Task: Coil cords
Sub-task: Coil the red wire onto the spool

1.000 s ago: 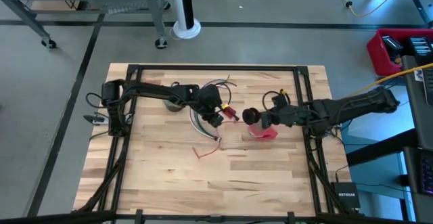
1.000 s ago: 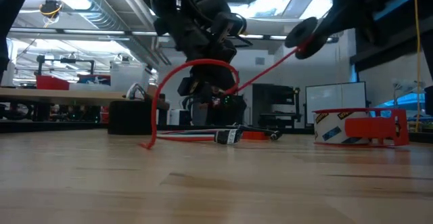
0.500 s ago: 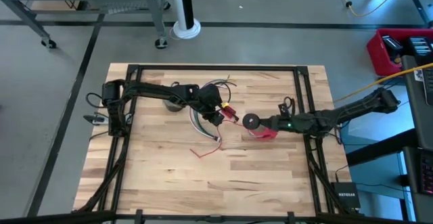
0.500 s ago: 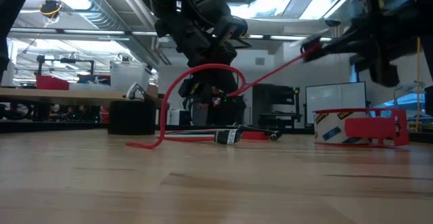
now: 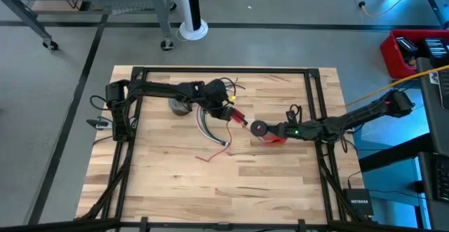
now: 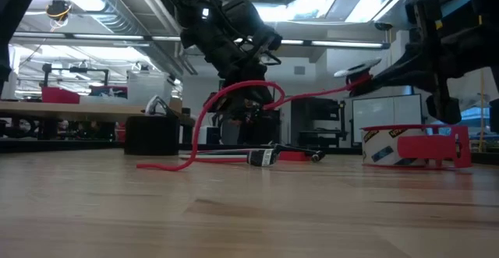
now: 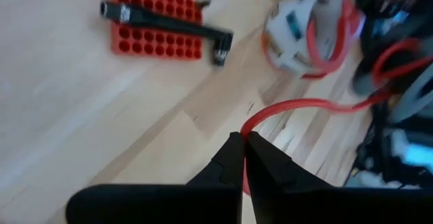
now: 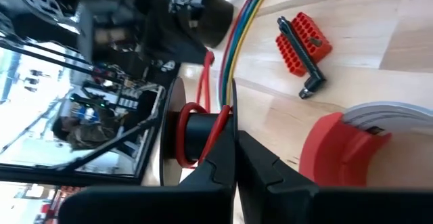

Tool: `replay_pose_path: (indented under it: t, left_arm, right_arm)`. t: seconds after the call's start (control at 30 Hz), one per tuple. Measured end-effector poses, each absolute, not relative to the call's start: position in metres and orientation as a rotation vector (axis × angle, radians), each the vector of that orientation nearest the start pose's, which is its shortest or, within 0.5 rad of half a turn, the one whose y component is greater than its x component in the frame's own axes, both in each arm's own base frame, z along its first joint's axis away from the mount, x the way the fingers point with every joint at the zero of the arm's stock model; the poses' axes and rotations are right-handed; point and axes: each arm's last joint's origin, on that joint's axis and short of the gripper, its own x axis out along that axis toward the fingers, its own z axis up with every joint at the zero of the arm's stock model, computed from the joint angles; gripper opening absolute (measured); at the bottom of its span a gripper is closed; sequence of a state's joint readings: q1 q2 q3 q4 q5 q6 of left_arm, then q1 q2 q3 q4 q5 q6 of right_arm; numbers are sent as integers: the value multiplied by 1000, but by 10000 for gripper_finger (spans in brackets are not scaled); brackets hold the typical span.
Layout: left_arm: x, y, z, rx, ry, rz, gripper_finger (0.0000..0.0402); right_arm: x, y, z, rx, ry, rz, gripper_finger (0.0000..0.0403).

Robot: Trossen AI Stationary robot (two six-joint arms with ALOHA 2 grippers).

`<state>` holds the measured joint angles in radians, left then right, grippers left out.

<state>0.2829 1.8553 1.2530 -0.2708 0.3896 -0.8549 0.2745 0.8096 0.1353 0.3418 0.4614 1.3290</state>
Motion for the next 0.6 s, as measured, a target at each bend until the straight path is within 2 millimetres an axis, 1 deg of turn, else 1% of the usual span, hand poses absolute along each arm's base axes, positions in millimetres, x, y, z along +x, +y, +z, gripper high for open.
replay_pose_path:
  t: [0.27, 0.4, 0.6]
  left_arm:
    - [385, 116, 206, -1201, 658, 273, 0]
    - [385, 120, 208, -1263, 627, 292, 0]
    - [385, 120, 208, -1335, 629, 300, 0]
  right_arm:
    - [165, 33, 158, 1135, 183, -394, 3]
    - [172, 34, 161, 1107, 183, -414, 3]
    - [182, 37, 163, 1092, 196, -439, 3]
